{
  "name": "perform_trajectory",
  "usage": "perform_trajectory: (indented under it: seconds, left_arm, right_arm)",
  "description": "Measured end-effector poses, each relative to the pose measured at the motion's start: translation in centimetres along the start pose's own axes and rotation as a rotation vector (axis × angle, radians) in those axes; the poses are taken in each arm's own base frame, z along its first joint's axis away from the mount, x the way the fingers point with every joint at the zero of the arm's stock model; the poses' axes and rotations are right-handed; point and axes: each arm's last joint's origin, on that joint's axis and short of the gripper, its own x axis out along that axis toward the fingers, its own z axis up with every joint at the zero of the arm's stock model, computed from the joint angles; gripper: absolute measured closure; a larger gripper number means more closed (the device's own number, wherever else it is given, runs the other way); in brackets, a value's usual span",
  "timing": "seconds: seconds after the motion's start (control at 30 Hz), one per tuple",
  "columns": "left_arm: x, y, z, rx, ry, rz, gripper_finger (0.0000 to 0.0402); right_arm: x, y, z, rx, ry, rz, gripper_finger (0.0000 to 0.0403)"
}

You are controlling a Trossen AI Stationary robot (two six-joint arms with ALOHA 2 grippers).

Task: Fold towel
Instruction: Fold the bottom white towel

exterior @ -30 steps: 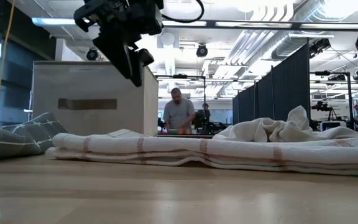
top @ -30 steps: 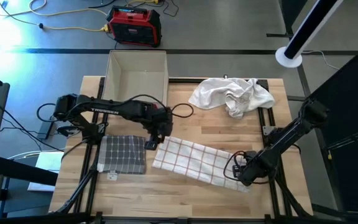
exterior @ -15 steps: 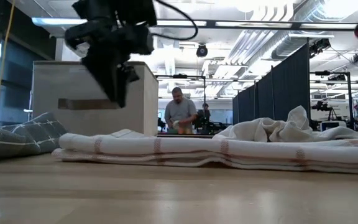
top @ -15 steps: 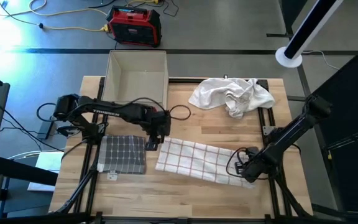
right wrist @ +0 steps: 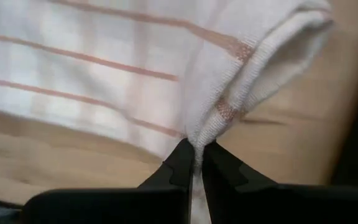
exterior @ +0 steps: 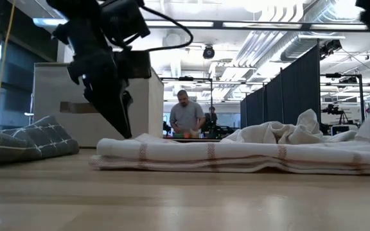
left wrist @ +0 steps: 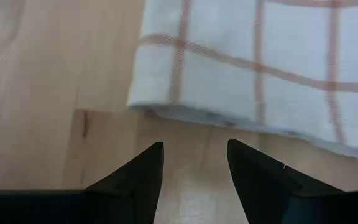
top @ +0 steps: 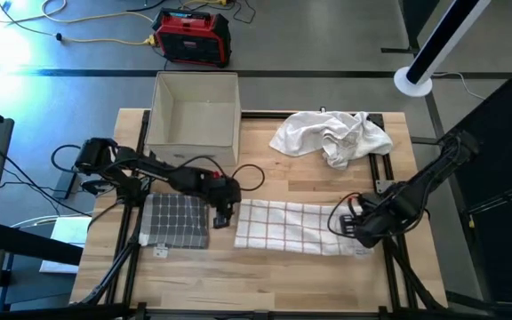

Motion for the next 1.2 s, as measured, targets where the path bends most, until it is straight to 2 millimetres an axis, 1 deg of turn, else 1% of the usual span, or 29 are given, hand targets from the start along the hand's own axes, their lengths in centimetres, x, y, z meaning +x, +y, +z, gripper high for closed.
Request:
perform_trajectory:
  seconds: [0.1, 0.27, 0.4, 0.6, 0.73, 0.87, 0.97, 1.03, 1.13, 1.2]
  left_arm:
    - [0.3, 0.3, -0.4, 0.004, 0.004, 0.050, 0.0232]
    - [0.6, 0.5, -0.9, 0.064, -0.006, 0.103, 0.0232]
    - [0.8, 0.6, -1.0, 0.075, -0.031, 0.109, 0.0232]
    - [0.8, 0.5, -0.5, 0.072, -0.079, 0.108, 0.0232]
    - [0.8, 0.5, -0.4, 0.074, -0.093, 0.107, 0.0232]
    - [0.8, 0.5, -0.5, 0.081, -0.085, 0.109, 0.0232]
    - [0.8, 0.5, -0.5, 0.081, -0.077, 0.110, 0.0232]
    - [0.8, 0.5, -0.6, 0.082, -0.071, 0.111, 0.0232]
    - [0.8, 0.5, -0.7, 0.082, -0.054, 0.115, 0.0232]
    - [0.8, 0.6, -0.8, 0.077, -0.047, 0.116, 0.0232]
  right_arm:
    - [-0.5, 2.5, 0.3, -0.017, -0.029, 0.083, 0.0394]
    - [0.2, 7.6, 1.4, -0.101, -0.056, 0.208, 0.0394]
    - [1.9, 11.5, 2.8, -0.158, -0.091, 0.265, 0.0394]
    - [4.9, 16.8, 4.8, -0.263, -0.082, 0.382, 0.0394]
    - [6.2, 20.1, 5.7, -0.358, -0.066, 0.458, 0.0394]
    - [7.5, 22.6, 6.2, -0.455, -0.039, 0.461, 0.0394]
    - [8.4, 24.0, 6.3, -0.500, -0.005, 0.465, 0.0394]
    - [8.9, 24.6, 6.3, -0.512, 0.010, 0.463, 0.0394]
    - [9.2, 24.8, 6.5, -0.502, 0.020, 0.460, 0.0392]
    - [9.1, 24.8, 6.6, -0.494, 0.014, 0.456, 0.0374]
